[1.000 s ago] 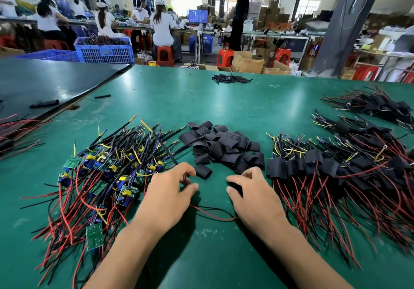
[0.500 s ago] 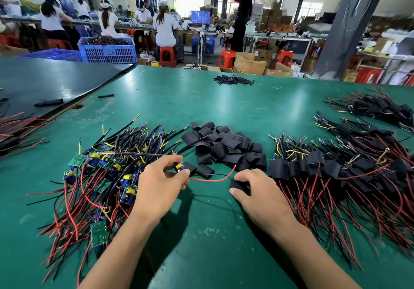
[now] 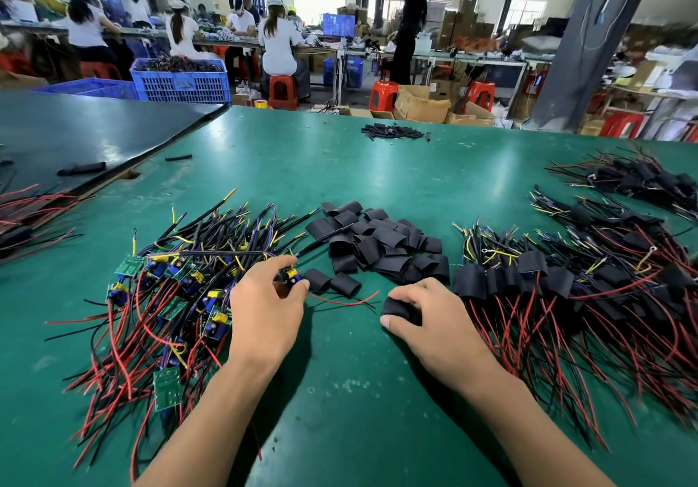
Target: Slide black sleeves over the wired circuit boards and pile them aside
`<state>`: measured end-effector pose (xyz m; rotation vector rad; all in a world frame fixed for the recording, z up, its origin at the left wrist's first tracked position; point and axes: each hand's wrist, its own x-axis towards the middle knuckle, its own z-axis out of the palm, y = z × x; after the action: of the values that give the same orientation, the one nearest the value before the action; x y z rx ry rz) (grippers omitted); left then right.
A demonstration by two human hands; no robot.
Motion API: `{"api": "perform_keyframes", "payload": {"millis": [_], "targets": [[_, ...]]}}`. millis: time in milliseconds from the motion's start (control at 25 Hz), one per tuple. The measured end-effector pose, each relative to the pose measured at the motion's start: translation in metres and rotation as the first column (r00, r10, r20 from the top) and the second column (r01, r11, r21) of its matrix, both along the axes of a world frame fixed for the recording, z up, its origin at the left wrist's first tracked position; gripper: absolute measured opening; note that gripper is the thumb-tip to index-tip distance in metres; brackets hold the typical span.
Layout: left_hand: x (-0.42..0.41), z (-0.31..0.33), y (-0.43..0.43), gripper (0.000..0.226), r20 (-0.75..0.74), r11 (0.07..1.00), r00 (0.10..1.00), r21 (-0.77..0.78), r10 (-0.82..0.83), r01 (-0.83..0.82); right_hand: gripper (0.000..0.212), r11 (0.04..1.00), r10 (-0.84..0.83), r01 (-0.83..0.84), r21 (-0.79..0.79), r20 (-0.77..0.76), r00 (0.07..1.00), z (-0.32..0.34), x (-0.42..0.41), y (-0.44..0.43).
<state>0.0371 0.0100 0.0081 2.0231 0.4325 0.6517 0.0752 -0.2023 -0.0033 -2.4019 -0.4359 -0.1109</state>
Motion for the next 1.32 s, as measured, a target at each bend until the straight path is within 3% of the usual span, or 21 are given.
{"api": "perform_keyframes", "payload": {"millis": [240, 480, 880, 1320], "targets": [[-0.001, 0.006, -0.001, 0.027, 0.006, 0.991, 1.000, -0.129, 0.016, -0.015, 0.023, 0.981, -0.063, 0.046, 0.186, 0.087, 0.994, -0.001, -0.002, 0.007], [-0.004, 0.009, -0.002, 0.028, -0.011, 0.987, 1.000, -0.156, -0.028, 0.025, 0.028, 0.944, -0.122, 0.074, 0.323, 0.132, 0.984, -0.001, -0.002, 0.006], [-0.003, 0.007, 0.007, 0.034, -0.018, 0.989, 0.994, -0.101, -0.109, 0.107, 0.036, 0.979, 0.026, -0.048, 0.198, 0.110, 0.994, 0.004, -0.001, 0.000], [-0.001, 0.004, 0.012, 0.034, 0.007, 0.993, 0.996, -0.085, -0.085, 0.086, 0.041, 0.968, 0.063, -0.084, 0.235, 0.098, 0.993, 0.006, -0.003, -0.001]]}}
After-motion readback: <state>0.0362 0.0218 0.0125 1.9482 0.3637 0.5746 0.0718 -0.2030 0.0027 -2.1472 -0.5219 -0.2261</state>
